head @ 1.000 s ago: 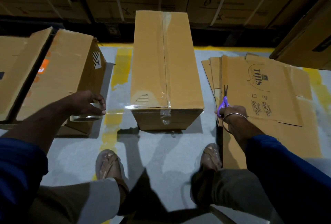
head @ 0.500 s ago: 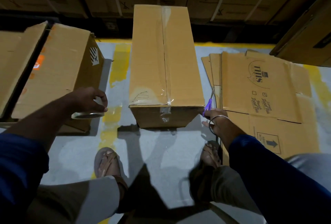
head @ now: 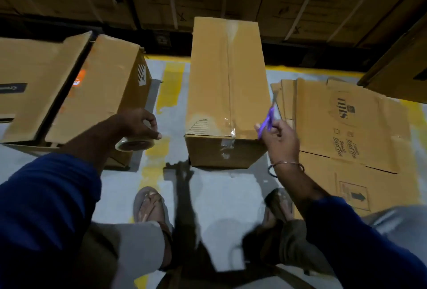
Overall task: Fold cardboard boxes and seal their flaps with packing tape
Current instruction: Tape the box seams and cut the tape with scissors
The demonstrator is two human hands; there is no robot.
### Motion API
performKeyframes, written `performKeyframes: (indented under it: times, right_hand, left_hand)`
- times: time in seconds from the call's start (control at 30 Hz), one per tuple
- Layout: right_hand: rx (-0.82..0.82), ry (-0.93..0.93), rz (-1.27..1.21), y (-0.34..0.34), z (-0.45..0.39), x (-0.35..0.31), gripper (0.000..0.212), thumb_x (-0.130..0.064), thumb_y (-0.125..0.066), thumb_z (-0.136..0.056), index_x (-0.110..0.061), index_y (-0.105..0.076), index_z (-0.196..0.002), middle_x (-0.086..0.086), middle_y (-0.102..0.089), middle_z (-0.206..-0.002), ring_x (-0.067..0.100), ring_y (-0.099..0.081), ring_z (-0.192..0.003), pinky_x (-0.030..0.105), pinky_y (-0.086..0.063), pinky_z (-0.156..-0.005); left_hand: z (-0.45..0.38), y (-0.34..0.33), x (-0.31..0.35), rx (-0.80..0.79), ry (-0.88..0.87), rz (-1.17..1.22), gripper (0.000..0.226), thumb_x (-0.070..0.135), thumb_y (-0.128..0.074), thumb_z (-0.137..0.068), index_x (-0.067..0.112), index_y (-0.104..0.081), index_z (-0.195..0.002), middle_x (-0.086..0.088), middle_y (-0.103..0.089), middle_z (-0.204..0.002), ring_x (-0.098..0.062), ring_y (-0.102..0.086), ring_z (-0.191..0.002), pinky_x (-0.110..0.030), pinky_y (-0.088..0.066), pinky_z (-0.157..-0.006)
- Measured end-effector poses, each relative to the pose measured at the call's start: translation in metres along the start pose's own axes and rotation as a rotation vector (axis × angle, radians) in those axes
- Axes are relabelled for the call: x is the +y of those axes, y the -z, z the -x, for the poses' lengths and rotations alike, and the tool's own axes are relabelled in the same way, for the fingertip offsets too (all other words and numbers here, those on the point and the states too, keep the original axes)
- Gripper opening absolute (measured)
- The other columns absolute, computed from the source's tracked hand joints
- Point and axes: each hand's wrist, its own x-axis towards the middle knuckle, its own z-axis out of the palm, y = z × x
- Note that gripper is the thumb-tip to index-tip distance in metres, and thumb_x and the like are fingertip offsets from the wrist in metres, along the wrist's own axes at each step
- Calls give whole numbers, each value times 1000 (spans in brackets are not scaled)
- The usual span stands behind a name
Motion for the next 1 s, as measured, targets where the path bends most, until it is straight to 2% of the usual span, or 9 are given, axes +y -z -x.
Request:
performKeyframes:
  times: [0.07,0.17,0.27,0.37,0.53,0.67,0.83,1.0]
  right_hand:
    - [-252,-88,-73,-26,37,-16,22,-22,-82,-88,-7,-65,-84,-12,-61,-61,4,-53,-57,21,-45,-58]
    - [-645,-433,-77,-66,94,-27,28,-42,-78,-89,-16,-67,-84,0,-66,-73,11,-53,-55,22,-39,-48]
    - [-857,-708,-64,-97,126,-27,34,-59,-73,-87,-27,-75,-77,1,-63,-81,10,-50,-54,21,-43,-53]
    - [-877,-799,-79,-124,130,-28,50,-68,-73,-78,-21,-68,-93,-1,-64,-81,10,-52,-57,23,-45,-56]
    - [-844,-834,-117,-156,107,-37,57,-70,-72,-80,-16,-67,-95,1,-64,-82,12,-50,-61,27,-46,-59]
    - [-840,-865,-139,-170,96,-37,62,-71,-71,-79,-12,-69,-98,1,-64,-79,12,-49,-58,29,-47,-62]
    - [-813,-823,-185,-179,90,-33,62,-70,-74,-78,-12,-71,-100,1,-67,-77,12,-49,-55,26,-43,-56]
    - [-743,-757,-211,-180,90,-30,53,-62,-76,-82,-12,-72,-97,3,-70,-78,9,-45,-49,21,-36,-50]
  left_hand:
    - [1,-3,-1,-7,-11,3,28,46,-92,-73,25,-73,-76,0,-74,-87,-23,-68,-88,-41,-55,-83]
    - [1,-5,-1,-1,-17,-12,26,40,-92,-75,23,-73,-78,-4,-75,-92,-23,-68,-90,-34,-53,-80]
    - [1,-5,-2,9,-19,-11,26,40,-92,-75,22,-74,-84,-2,-74,-91,-21,-67,-90,-33,-51,-78]
    - [-1,-5,-4,22,-17,-41,29,44,-91,-74,23,-75,-86,2,-72,-92,-19,-65,-89,-30,-45,-71]
    - [-4,-5,-2,3,-20,-38,27,42,-91,-75,22,-75,-84,11,-67,-82,-11,-60,-79,-28,-41,-64]
    - [-8,-5,0,-12,-13,-46,26,41,-91,-75,22,-75,-85,13,-66,-81,-10,-59,-78,-30,-43,-70]
    - [-11,-9,-2,17,-19,-62,26,41,-92,-74,24,-74,-81,10,-66,-82,-17,-61,-88,-30,-44,-74]
    - [-12,-11,-5,43,-19,-58,25,41,-92,-73,25,-73,-78,10,-66,-81,-16,-59,-88,-29,-40,-75]
